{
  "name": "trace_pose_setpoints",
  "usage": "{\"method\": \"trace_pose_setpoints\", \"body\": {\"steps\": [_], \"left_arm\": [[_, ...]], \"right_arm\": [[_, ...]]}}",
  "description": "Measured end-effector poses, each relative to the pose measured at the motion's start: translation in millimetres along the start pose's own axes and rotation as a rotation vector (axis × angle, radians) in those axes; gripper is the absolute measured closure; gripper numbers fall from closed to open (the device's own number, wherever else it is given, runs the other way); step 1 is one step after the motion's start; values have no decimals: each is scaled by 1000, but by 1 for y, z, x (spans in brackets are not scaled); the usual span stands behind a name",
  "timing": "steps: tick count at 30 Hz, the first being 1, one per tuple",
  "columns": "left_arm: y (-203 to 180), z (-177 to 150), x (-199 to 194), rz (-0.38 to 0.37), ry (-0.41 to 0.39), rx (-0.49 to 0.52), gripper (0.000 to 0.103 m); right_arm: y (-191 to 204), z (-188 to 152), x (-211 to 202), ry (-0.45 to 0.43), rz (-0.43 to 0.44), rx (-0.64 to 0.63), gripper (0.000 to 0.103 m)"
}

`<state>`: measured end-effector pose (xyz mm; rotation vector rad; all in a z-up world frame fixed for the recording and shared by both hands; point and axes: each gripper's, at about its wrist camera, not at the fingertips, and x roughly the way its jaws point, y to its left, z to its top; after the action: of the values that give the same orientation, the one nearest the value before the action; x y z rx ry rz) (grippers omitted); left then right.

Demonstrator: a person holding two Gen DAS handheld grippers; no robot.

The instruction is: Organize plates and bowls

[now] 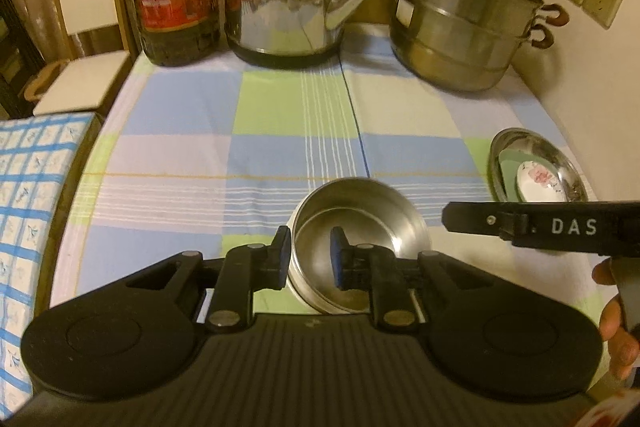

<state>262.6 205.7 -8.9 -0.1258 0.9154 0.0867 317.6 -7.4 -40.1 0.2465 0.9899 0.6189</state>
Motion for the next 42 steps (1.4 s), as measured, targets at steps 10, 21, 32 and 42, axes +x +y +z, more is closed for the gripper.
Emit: {"method": "trace_pose_setpoints", "body": {"steps": [10,21,32,42], "left_arm": [[-16,-40,-52,20,-44,-6,80],[-43,-104,-91,23,-12,-30,80],[-78,-161,-115,1,25,-21,80],[-105,-192,-132,-10,33,-5,80]], "right_arm": [[-13,-49,-77,-137,-2,-33,56],[-41,-121,-145,-151,-58,-21,55],[-61,-183,-181,-98,-124,-29,54],[-70,-217,-201,-74,-172,-59,53]]}}
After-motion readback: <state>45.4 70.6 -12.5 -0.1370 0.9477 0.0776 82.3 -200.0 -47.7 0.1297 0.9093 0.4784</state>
